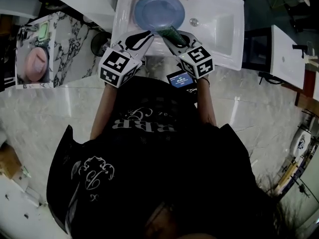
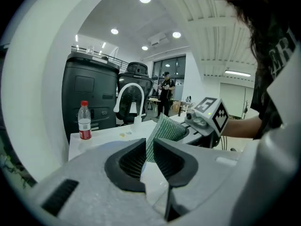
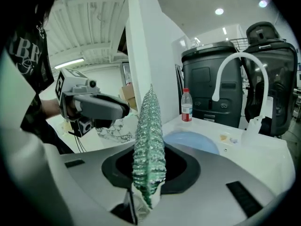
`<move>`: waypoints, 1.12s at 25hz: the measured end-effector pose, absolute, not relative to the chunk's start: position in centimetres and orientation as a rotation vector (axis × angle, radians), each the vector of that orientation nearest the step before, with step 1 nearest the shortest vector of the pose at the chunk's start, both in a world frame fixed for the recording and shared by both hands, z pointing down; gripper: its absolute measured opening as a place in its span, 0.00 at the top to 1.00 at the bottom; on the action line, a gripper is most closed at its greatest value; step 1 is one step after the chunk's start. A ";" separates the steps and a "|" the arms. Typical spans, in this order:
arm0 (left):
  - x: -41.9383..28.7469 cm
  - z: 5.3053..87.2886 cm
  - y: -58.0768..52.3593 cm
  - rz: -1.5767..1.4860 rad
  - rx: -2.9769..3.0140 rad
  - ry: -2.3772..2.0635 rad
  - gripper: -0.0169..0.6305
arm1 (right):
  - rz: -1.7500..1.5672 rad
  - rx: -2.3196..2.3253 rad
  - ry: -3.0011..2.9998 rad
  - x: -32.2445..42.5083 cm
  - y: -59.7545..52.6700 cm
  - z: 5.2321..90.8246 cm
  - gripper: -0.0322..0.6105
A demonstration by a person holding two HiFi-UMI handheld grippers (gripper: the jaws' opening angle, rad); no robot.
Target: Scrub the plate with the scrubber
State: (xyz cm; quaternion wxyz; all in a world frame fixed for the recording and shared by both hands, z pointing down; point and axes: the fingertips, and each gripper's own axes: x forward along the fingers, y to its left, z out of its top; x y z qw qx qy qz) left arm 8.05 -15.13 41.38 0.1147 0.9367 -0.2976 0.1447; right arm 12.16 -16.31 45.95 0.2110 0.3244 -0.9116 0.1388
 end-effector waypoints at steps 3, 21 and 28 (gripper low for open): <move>9.2 40.6 -12.2 0.380 2.734 -0.884 0.91 | 0.389 0.923 -2.563 13.3 -12.5 44.9 0.81; 11.6 41.3 -1.3 0.507 2.711 -0.897 0.91 | 0.510 0.977 -2.603 15.6 -1.9 45.6 0.81; 10.3 40.4 0.7 0.521 2.760 -0.846 0.91 | 0.520 1.055 -2.582 14.8 -0.9 45.6 0.81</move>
